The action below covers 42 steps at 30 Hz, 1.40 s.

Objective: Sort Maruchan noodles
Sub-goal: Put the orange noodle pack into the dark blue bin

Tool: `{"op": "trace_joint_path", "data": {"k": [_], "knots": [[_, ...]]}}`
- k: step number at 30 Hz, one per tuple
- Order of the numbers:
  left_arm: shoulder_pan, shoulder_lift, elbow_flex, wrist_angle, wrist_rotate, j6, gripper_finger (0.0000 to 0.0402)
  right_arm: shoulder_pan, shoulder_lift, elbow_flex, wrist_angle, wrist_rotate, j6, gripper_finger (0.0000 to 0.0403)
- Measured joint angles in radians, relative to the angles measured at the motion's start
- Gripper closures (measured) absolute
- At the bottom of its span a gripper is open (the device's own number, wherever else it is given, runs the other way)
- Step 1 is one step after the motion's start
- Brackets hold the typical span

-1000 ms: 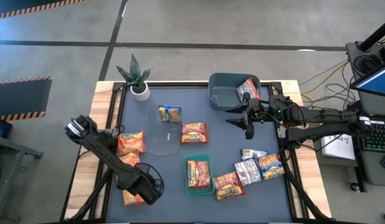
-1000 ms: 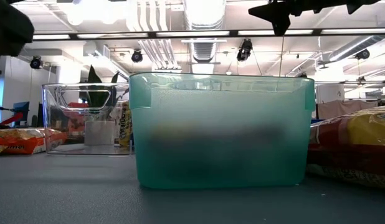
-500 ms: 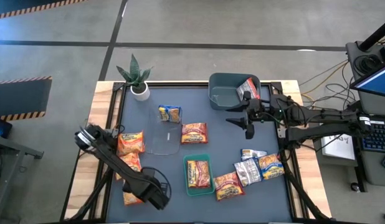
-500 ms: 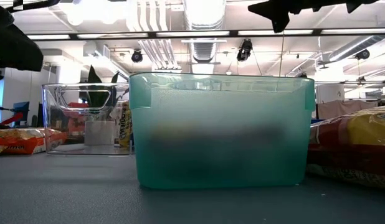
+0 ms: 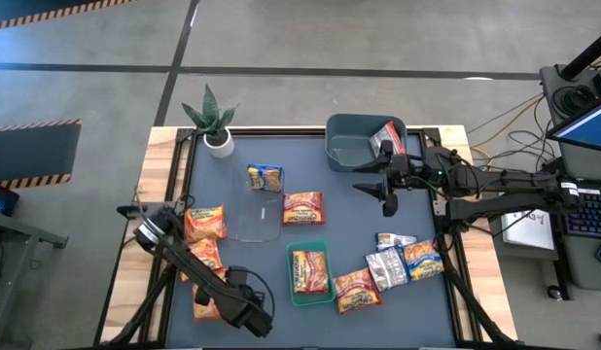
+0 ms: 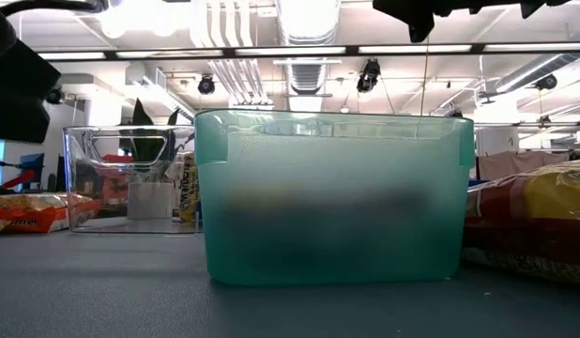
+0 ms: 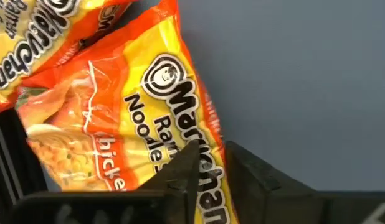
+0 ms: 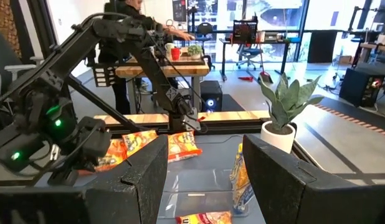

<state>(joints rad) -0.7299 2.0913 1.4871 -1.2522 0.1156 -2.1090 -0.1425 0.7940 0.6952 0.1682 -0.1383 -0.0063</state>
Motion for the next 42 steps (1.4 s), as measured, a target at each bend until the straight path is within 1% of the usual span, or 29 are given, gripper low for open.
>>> {"op": "trace_joint_path", "data": {"k": [5,11,13,16,19,21,25,30,35,38,42], "knots": [[-0.001,0.017,0.025,-0.022,0.006,0.000,0.0393,0.000,0.000,0.000,0.010,0.000,-0.019,0.0207],[-0.007,0.020,0.074,-0.061,0.006,0.006,0.0401,0.000,0.000,0.000,0.029,0.000,-0.025,0.0207],[-0.008,0.020,0.101,-0.062,-0.010,0.053,0.0401,0.000,0.000,0.001,0.031,0.000,-0.032,0.0207],[-0.015,0.020,0.156,-0.060,-0.094,0.174,0.0401,0.000,0.000,0.001,0.031,0.000,-0.034,0.0207],[-0.025,0.020,0.227,-0.060,-0.219,0.299,0.0401,0.000,0.001,0.001,0.031,0.000,-0.034,0.0207],[-0.026,0.019,0.260,-0.068,-0.286,0.339,0.0401,0.000,0.001,0.001,0.032,0.000,-0.034,0.0207],[-0.025,0.019,0.273,-0.087,-0.313,0.365,0.0401,0.000,0.001,0.001,0.032,0.000,-0.031,0.0207],[-0.043,0.010,0.275,-0.054,-0.409,0.410,0.0401,0.000,0.001,0.001,0.032,0.000,-0.029,0.0207],[-0.050,0.000,0.299,-0.078,-0.419,0.437,0.0401,0.000,0.001,0.001,0.032,0.000,-0.030,0.0207],[-0.054,0.000,0.306,-0.067,-0.392,0.472,0.0401,0.000,0.001,0.001,0.031,0.000,-0.016,0.0207],[-0.085,-0.010,0.304,0.022,-0.372,0.636,0.0401,0.000,0.015,0.001,0.029,0.000,0.029,0.0207]]}}
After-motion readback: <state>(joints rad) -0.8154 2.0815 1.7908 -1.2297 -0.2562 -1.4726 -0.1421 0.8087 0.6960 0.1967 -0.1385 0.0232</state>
